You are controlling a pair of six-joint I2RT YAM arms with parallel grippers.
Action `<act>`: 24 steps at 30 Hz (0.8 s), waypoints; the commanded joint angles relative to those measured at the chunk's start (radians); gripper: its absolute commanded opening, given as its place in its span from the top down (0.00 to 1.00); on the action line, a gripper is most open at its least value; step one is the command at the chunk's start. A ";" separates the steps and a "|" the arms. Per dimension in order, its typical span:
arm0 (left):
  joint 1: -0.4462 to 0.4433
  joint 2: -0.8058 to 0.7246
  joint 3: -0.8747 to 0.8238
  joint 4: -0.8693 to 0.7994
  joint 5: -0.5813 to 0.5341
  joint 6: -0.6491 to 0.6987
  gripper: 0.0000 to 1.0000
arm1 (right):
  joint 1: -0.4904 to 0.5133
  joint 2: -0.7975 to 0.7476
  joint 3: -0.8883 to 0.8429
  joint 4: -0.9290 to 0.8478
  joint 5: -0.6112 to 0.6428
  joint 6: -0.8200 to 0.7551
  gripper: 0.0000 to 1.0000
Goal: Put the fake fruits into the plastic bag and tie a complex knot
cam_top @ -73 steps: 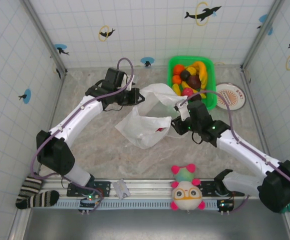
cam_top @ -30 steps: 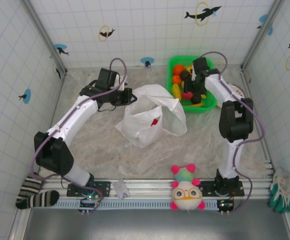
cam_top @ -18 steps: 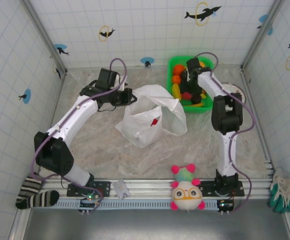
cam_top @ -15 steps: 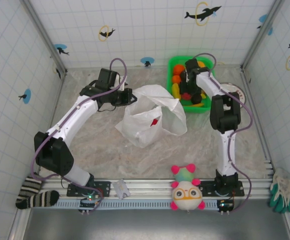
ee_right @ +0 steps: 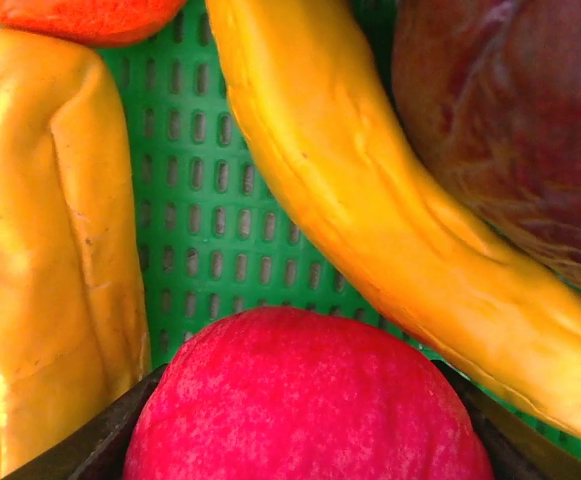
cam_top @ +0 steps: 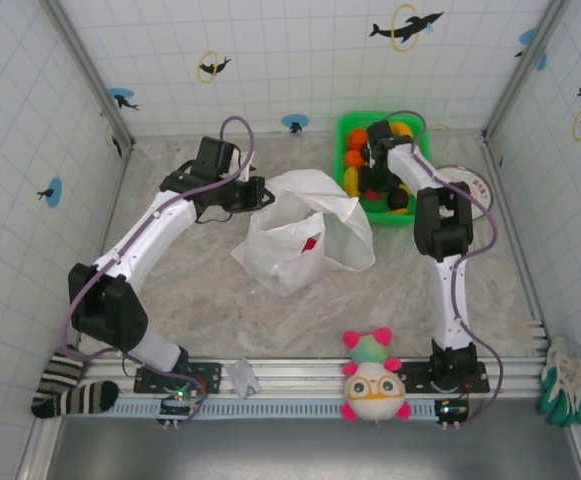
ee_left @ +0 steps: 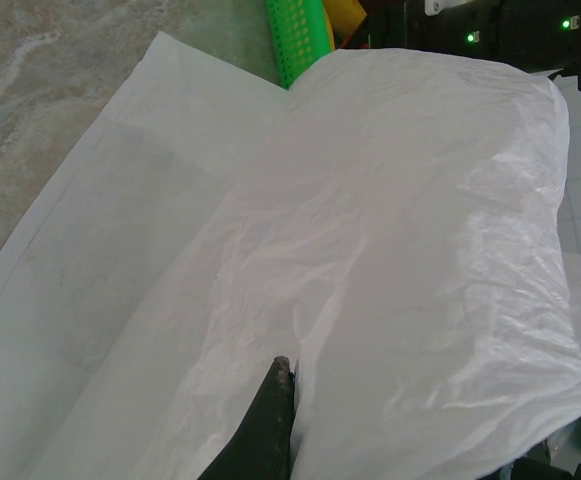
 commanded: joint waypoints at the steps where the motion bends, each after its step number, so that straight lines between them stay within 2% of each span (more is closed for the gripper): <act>1: 0.007 -0.025 0.017 -0.017 0.000 0.011 0.92 | 0.007 0.013 0.011 -0.028 -0.010 -0.011 0.42; 5: 0.007 -0.023 0.017 -0.015 0.007 0.012 0.93 | 0.007 -0.086 -0.061 0.037 -0.010 -0.016 0.45; 11: 0.007 -0.026 0.014 -0.008 0.012 0.012 0.93 | -0.008 -0.315 -0.245 0.146 -0.032 -0.009 0.46; 15: 0.007 -0.024 0.008 0.002 0.019 0.011 0.92 | -0.022 -0.503 -0.428 0.231 -0.046 -0.002 0.47; 24: 0.007 -0.022 0.002 0.013 0.025 0.011 0.93 | -0.034 -0.973 -0.830 0.304 -0.090 0.015 0.47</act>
